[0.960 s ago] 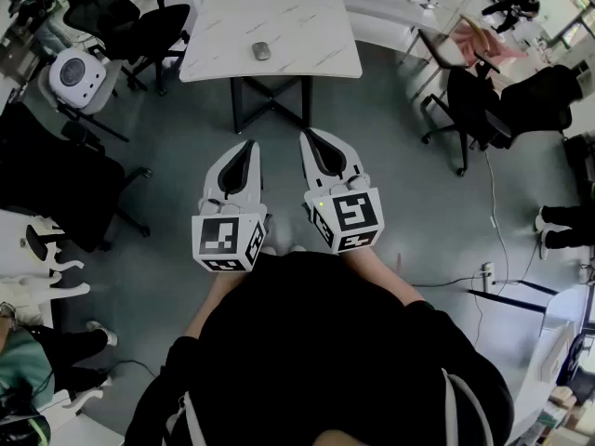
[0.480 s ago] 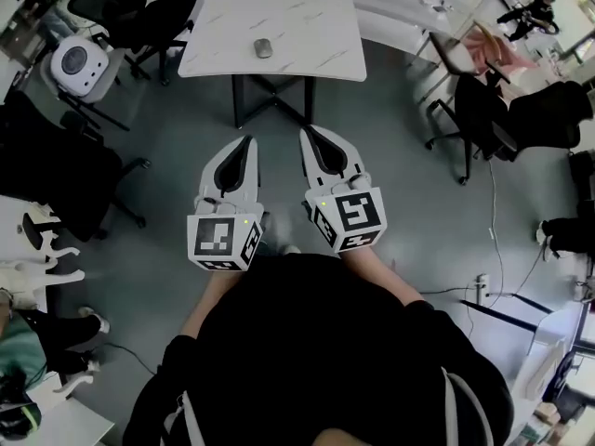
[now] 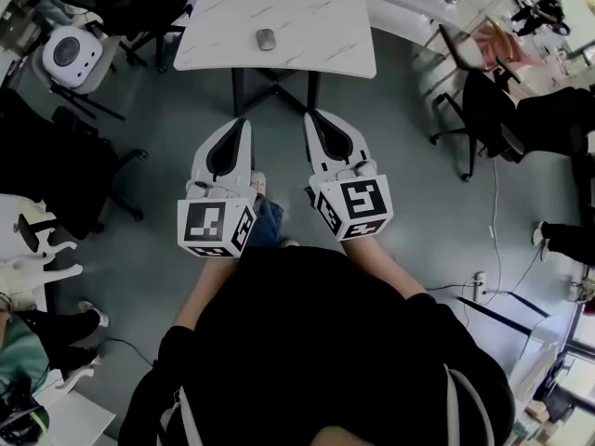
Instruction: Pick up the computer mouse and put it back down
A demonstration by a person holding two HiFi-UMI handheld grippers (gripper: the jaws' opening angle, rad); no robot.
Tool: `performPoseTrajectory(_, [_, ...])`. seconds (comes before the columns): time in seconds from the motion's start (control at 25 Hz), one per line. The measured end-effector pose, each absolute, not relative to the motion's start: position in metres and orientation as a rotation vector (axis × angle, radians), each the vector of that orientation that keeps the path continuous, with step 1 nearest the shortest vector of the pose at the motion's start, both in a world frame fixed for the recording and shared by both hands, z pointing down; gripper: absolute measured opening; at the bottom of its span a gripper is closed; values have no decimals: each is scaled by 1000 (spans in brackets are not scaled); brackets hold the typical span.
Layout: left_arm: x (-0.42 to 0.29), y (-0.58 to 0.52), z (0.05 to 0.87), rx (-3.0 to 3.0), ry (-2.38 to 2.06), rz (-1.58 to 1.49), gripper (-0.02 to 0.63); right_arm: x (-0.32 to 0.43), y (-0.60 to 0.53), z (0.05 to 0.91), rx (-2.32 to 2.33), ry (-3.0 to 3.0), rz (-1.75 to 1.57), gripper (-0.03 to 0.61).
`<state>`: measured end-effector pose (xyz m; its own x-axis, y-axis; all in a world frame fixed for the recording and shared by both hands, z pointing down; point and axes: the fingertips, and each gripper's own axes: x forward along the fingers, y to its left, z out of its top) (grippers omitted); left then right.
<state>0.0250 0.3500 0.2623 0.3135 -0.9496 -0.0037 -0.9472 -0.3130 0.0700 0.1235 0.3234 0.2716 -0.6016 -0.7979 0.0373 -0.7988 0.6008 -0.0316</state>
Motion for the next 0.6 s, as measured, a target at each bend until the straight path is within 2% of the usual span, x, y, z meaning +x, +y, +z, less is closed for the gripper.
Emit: performPoseTrajectory(0.6, [-30,155,286,2567,-1644,-61,6,59,135,303,1463,-2697,150,20])
